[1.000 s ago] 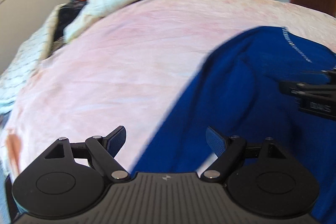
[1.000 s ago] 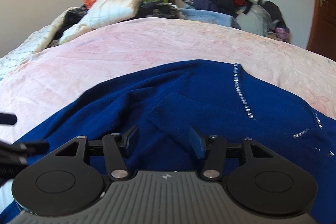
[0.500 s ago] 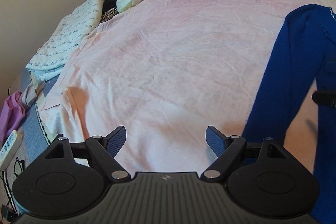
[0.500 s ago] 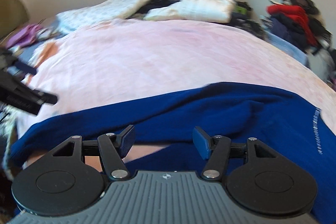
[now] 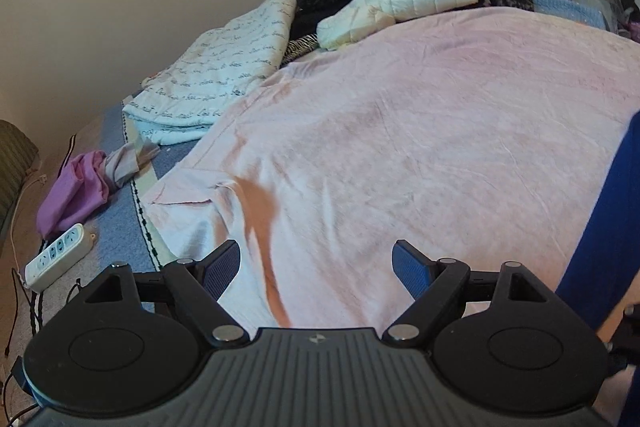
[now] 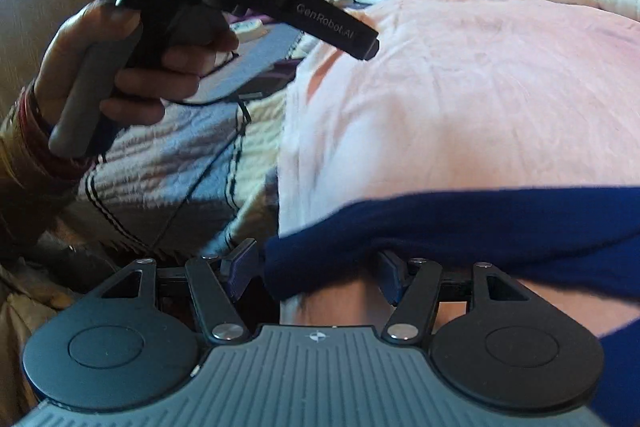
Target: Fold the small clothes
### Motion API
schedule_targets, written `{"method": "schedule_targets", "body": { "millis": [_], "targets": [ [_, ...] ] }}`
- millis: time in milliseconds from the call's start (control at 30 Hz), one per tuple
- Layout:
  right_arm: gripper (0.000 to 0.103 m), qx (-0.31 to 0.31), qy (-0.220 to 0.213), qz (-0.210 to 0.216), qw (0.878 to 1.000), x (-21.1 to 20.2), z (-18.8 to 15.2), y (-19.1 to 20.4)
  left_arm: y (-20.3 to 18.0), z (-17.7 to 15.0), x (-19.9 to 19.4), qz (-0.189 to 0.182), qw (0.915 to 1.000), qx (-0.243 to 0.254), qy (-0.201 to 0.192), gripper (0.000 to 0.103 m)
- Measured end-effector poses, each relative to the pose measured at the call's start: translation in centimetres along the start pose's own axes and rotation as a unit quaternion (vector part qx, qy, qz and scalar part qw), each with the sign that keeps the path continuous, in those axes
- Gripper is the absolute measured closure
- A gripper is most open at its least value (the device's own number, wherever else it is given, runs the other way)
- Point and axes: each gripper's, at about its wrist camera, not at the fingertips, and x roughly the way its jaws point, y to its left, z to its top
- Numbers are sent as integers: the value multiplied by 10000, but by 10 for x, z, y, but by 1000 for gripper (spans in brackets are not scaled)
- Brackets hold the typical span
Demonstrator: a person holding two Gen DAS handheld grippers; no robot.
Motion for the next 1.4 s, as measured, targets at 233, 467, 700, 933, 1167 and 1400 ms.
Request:
{"method": "schedule_targets", "body": {
  "millis": [233,467,700,933,1167,1400],
  "targets": [
    [25,1114,-1573,-568,9796,-36,53,-51,31,1,16,167,9984,-505,214,19],
    [26,1018,-739,-2345,9639,-60,5,-58,2,-11,19,-186,9993,-46,322,19],
    [26,2190,-949,-1580,9582,-66,-28,-82,10,-11,19,-192,9989,-243,344,19],
    [23,2921,-1168,-2125,9251,-38,-28,-111,24,-4,15,-94,9989,-414,212,19],
    [22,3091,-489,557,9481,28,18,-70,60,10,0,127,9957,-918,-78,19],
    [9,3341,-1432,1045,9257,10,51,-91,73,11,5,156,9933,-1142,-37,19]
  ]
}}
